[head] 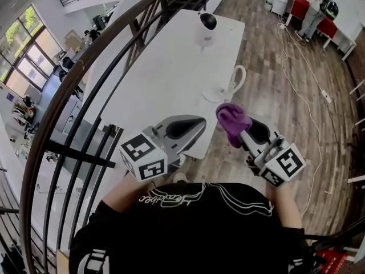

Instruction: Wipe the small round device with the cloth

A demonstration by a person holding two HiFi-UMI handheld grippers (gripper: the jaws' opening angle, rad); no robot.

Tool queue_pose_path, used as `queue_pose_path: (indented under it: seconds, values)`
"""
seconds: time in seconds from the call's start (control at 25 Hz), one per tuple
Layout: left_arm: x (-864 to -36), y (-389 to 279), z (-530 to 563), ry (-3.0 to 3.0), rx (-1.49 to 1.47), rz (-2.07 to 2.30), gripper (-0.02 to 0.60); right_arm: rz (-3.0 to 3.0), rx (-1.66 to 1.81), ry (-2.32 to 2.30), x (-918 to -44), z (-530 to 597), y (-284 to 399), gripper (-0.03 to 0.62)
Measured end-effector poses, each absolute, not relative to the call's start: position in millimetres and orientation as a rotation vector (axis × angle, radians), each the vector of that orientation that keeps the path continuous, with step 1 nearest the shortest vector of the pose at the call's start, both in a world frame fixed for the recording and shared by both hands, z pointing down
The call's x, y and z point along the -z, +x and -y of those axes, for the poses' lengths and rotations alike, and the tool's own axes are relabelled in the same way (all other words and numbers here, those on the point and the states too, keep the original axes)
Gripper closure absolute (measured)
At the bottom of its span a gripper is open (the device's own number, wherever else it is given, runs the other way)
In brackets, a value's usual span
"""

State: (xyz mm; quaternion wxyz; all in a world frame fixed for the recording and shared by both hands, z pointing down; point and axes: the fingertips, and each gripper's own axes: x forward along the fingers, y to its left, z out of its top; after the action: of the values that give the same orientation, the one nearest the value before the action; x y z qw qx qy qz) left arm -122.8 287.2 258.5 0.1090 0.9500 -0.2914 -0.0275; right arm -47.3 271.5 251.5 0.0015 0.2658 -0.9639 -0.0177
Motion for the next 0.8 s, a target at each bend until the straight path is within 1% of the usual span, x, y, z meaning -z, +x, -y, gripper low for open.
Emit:
queue_pose_path:
  seconds: [0.16, 0.32, 0.52, 0.64, 0.8]
  values:
    - [-281.6, -89.2, -351.3, 2.789, 0.043, 0.947, 0.574, 3.055, -0.062, 0.776, -277.3, -334.2, -12.8, 0.528]
    - [-289.1, -76.2, -400.0, 2.769, 0.012, 1.001, 0.572, 3.057, -0.177, 0.751, -292.3, -382.4, 4.5, 0.528]
    - [-265.6, -60.9, -415.2, 2.714, 0.015, 1.055, 0.572, 3.059, -0.264, 0.728, -278.4, -399.9, 19.8, 0.527]
    - [-277.9, -40.4, -436.9, 2.708, 0.03, 1.058, 0.572, 3.065, -0.311, 0.736, -292.2, -415.0, 38.2, 0.528]
    - [-294.5, -35.2, -464.3, 2.704, 0.027, 1.063, 0.572, 3.057, -0.318, 0.714, -308.0, -440.4, 34.1, 0.528]
